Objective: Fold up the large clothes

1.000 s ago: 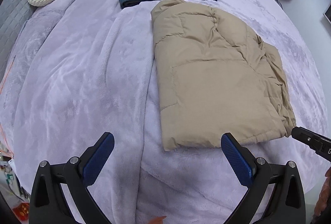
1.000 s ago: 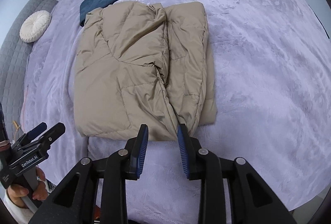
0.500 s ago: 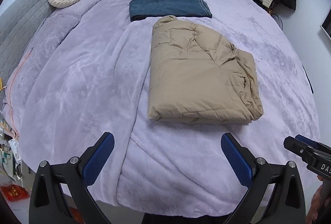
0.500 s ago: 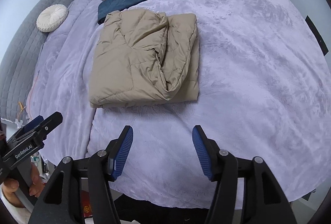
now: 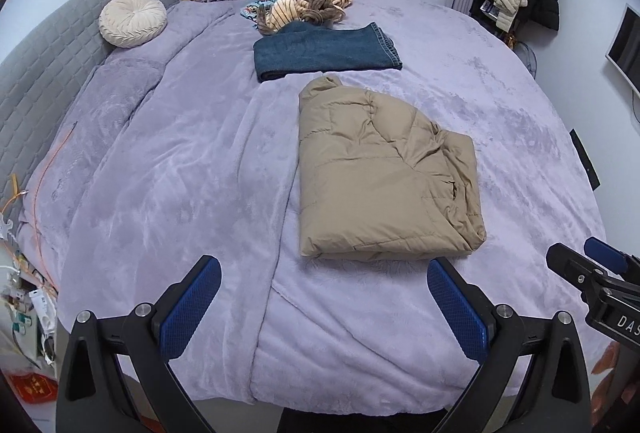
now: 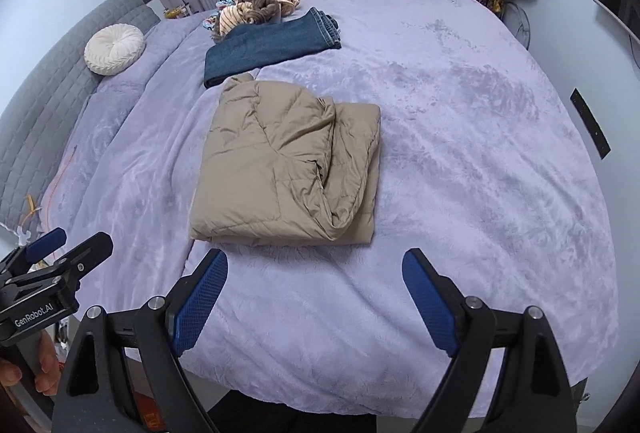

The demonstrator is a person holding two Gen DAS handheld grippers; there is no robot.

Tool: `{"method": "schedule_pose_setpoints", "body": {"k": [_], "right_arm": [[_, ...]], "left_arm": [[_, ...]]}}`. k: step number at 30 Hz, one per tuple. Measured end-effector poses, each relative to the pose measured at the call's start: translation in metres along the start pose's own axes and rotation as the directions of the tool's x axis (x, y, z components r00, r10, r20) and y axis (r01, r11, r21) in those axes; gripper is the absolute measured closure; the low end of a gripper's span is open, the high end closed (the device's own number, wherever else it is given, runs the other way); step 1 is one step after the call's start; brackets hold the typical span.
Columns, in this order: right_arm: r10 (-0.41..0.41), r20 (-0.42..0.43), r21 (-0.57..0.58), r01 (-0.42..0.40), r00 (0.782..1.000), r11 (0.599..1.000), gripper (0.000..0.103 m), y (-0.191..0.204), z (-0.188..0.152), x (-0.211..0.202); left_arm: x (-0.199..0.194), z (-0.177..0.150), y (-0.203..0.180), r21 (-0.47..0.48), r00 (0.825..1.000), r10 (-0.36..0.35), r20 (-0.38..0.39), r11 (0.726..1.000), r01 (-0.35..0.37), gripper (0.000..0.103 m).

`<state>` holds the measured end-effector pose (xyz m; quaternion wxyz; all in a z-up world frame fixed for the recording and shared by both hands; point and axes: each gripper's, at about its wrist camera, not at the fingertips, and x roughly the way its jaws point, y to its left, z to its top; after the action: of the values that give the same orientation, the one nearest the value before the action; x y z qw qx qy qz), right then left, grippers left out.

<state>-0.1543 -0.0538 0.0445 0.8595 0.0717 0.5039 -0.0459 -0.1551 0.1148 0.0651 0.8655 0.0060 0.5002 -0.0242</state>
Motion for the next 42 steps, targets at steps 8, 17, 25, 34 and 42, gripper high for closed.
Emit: {"method": "schedule_pose_setpoints", "body": {"k": [8, 17, 25, 34, 42], "right_arm": [[-0.064, 0.078, 0.019, 0.062, 0.995, 0.998, 0.012, 0.026, 0.014, -0.009], [-0.104, 0.082, 0.054, 0.100, 0.991, 0.994, 0.012, 0.034, 0.022, -0.011], [-0.110, 0.079, 0.044, 0.106, 0.991, 0.993, 0.012, 0.037, 0.023, -0.011], [-0.110, 0.080, 0.041, 0.107, 0.991, 0.993, 0.012, 0.039, 0.023, -0.011], [-0.108, 0.081, 0.036, 0.106, 0.991, 0.994, 0.012, 0.040, 0.023, -0.011]], "left_arm": [[-0.001, 0.021, 0.023, -0.010, 1.000, 0.003, 0.016, 1.000, -0.003, 0.000], [-0.003, 0.025, 0.033, -0.009, 1.000, 0.005, 0.022, 1.000, -0.005, 0.000], [-0.004, 0.026, 0.037, -0.013, 1.000, 0.007, 0.024, 1.000, -0.007, 0.000], [-0.005, 0.025, 0.038, -0.016, 1.000, 0.009, 0.025, 1.000, -0.009, 0.000], [-0.007, 0.023, 0.042, -0.020, 1.000, 0.015, 0.028, 1.000, -0.014, 0.000]]}}
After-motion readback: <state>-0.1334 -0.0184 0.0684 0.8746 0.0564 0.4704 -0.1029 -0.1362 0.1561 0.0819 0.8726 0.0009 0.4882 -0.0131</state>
